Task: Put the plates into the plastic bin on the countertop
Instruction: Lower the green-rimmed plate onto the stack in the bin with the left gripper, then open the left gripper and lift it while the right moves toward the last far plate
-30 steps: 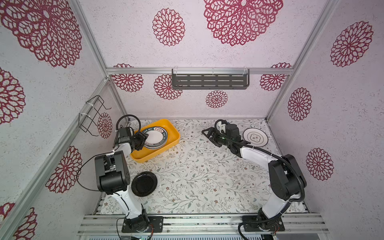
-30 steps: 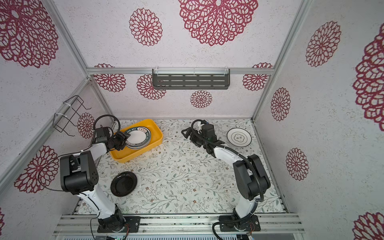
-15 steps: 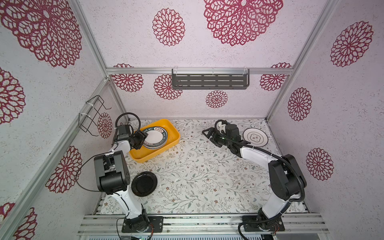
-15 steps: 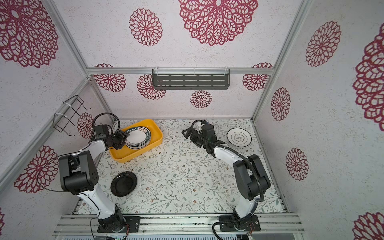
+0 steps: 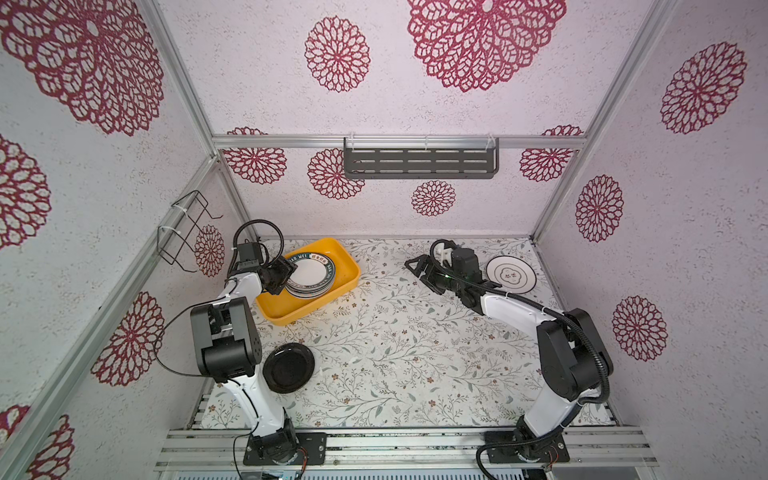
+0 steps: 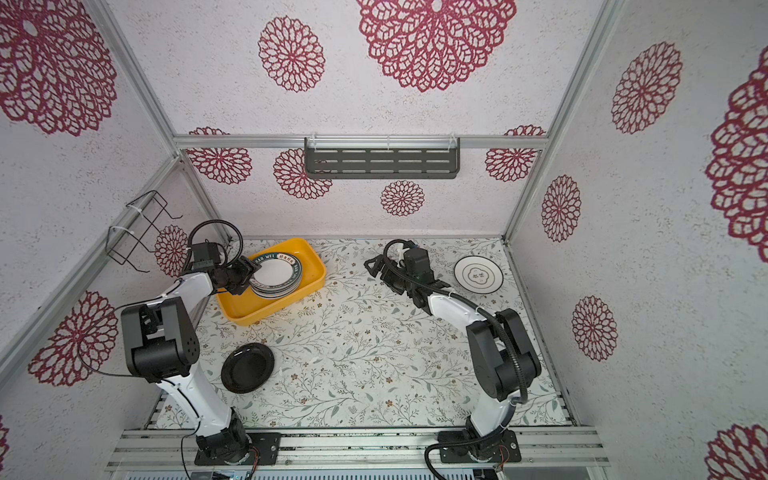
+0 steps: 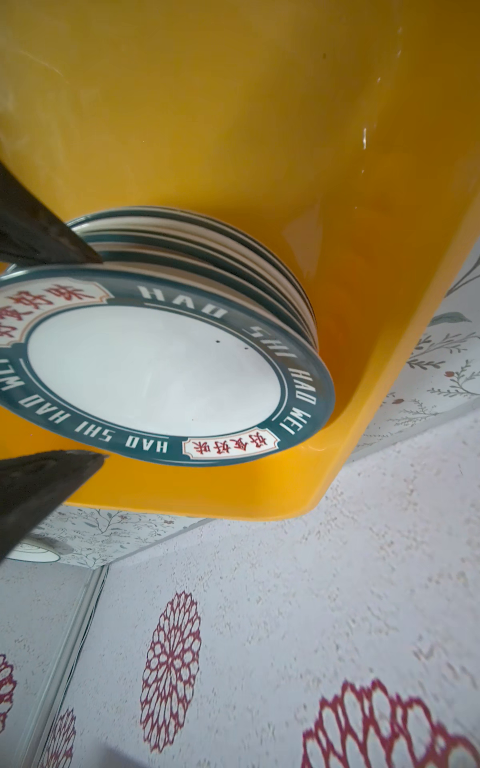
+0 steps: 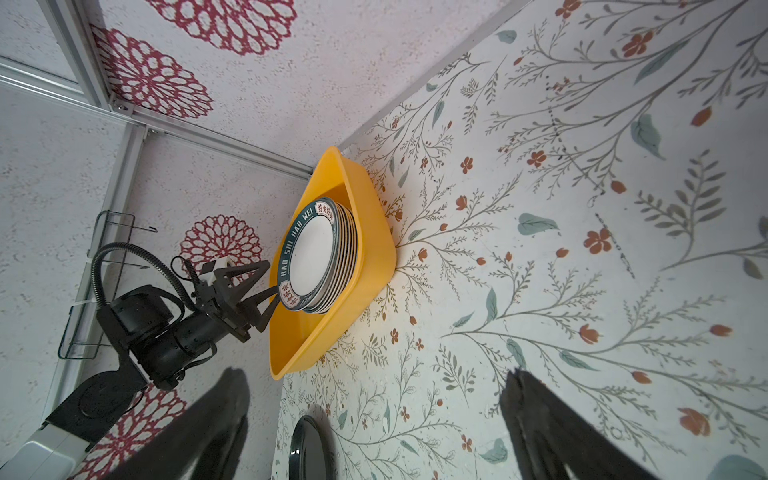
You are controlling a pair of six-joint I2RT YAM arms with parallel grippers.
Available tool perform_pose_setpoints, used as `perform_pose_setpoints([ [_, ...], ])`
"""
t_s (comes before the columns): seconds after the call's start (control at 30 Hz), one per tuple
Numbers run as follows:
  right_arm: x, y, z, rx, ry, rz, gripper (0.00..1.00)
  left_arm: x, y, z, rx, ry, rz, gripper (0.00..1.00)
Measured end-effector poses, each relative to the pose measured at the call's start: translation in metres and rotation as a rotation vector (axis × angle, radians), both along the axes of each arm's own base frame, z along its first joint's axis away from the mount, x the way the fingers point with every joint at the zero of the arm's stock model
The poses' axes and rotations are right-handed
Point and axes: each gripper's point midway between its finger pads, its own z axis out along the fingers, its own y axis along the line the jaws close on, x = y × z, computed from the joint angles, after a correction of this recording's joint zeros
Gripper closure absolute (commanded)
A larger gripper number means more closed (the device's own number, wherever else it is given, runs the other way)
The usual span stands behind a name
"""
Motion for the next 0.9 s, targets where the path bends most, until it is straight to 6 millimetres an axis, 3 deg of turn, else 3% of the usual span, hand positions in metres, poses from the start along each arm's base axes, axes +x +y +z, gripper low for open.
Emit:
perform_pose_setpoints([
  [0.37,0.001,-0.003,-0.001,-0.001,0.002,-0.006,0.01,-0.003,-0.007,-0.002,0.099,0.071,-0.036,0.27],
  [0.63,-0.002,-0.005,-0.01,-0.01,0.022,-0.008,0.01,-0.004,-0.013,0.002,0.184,0.1,-0.068,0.25],
  [0.9,-0.004,-0.012,-0.021,-0.023,0.044,-0.02,0.01,-0.002,-0.01,-0.007,0.212,0.141,-0.07,0.25],
])
